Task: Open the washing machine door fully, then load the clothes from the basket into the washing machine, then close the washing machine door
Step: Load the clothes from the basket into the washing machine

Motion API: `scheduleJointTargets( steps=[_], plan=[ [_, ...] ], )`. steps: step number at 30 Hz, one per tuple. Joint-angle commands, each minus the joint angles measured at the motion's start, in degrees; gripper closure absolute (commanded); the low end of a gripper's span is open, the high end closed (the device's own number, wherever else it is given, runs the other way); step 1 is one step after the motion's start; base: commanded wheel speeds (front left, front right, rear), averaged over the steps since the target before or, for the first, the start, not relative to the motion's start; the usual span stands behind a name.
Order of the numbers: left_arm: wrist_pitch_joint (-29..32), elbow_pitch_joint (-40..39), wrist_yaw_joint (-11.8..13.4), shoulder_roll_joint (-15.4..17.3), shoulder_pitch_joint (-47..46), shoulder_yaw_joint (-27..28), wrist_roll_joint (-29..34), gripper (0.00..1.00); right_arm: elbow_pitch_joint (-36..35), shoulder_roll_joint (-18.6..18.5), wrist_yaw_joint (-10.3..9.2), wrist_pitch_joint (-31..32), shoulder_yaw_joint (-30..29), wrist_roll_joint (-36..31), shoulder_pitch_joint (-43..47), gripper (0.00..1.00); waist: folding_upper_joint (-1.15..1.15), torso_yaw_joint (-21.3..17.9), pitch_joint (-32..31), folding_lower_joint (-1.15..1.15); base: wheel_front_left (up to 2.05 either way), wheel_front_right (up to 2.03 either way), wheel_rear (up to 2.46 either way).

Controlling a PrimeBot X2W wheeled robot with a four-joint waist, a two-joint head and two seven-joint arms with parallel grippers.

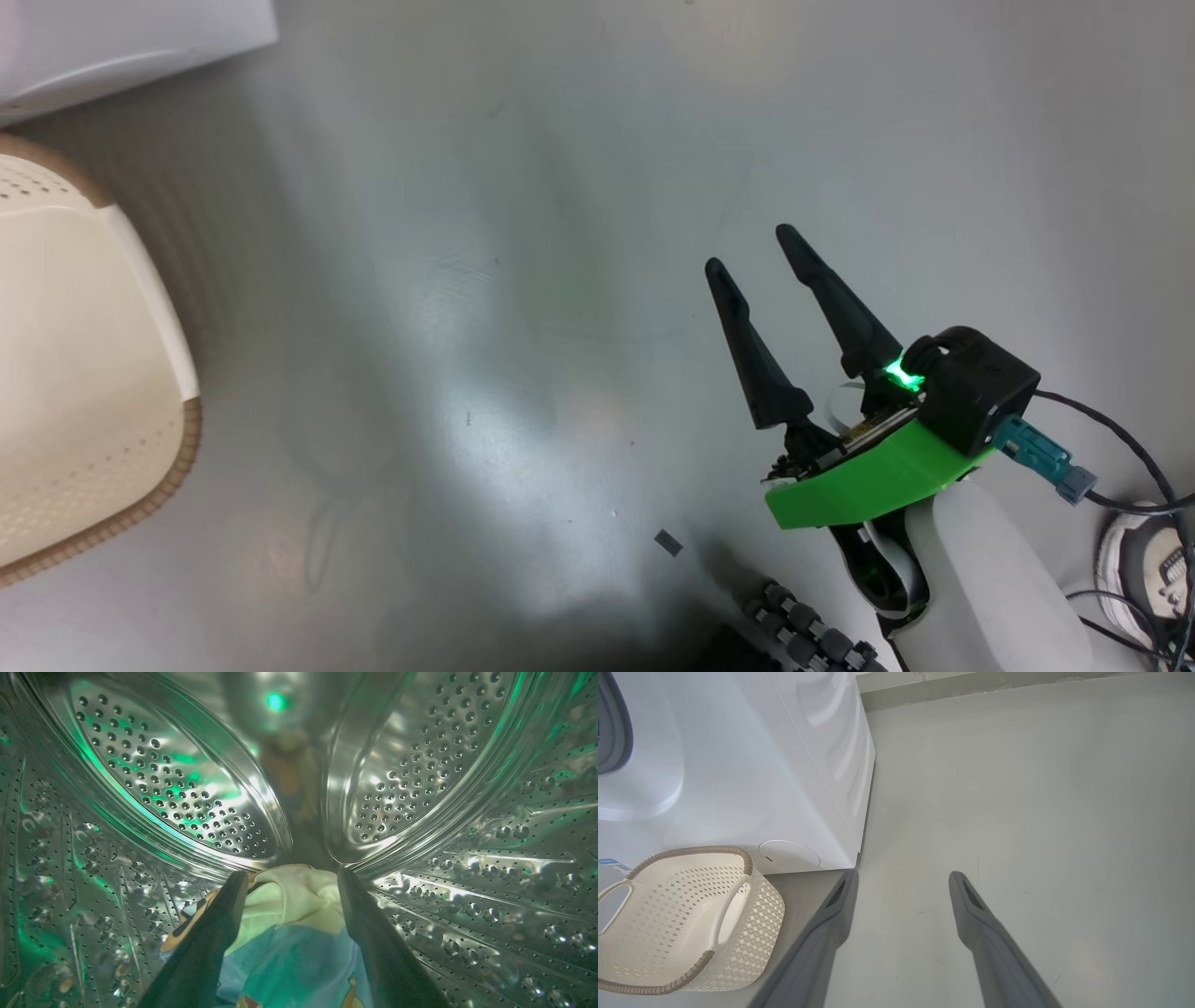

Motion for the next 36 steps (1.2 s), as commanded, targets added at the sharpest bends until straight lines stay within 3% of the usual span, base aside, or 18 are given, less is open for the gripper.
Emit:
scheduleJointTargets(
  steps=[1,16,25,36],
  plan=[
    [-0.26,-0.97,-0.26,1.11,2.04,-0.57,-0.8,0.0,-0.9,0.03,0.09,-0.27,0.5,-0.51,0.96,0.0,0.0,1.07,-1.12,0.0,0.0,0.0,0.0],
    [4.19,-4.22,-0.58,-0.73,15.36,-4.67,-9.42,0.0,0.22,0.03,0.09,-0.27,-1.68,-3.7,1.27,0.0,0.0,6.16,-9.15,0.0,0.0,0.0,0.0],
    [7.85,-8.56,-0.59,1.08,25.2,-8.03,-15.91,0.0,1.18,0.03,0.09,-0.27,-4.1,-6.07,1.56,0.0,0.0,9.33,-14.99,0.0,0.0,0.0,0.0],
    [7.59,-18.37,-0.59,1.59,41.37,-12.3,-25.39,0.0,2.46,0.03,0.09,-0.27,-6.35,-7.73,4.38,0.0,0.0,13.49,-24.51,0.0,0.0,0.0,0.0]
  ],
)
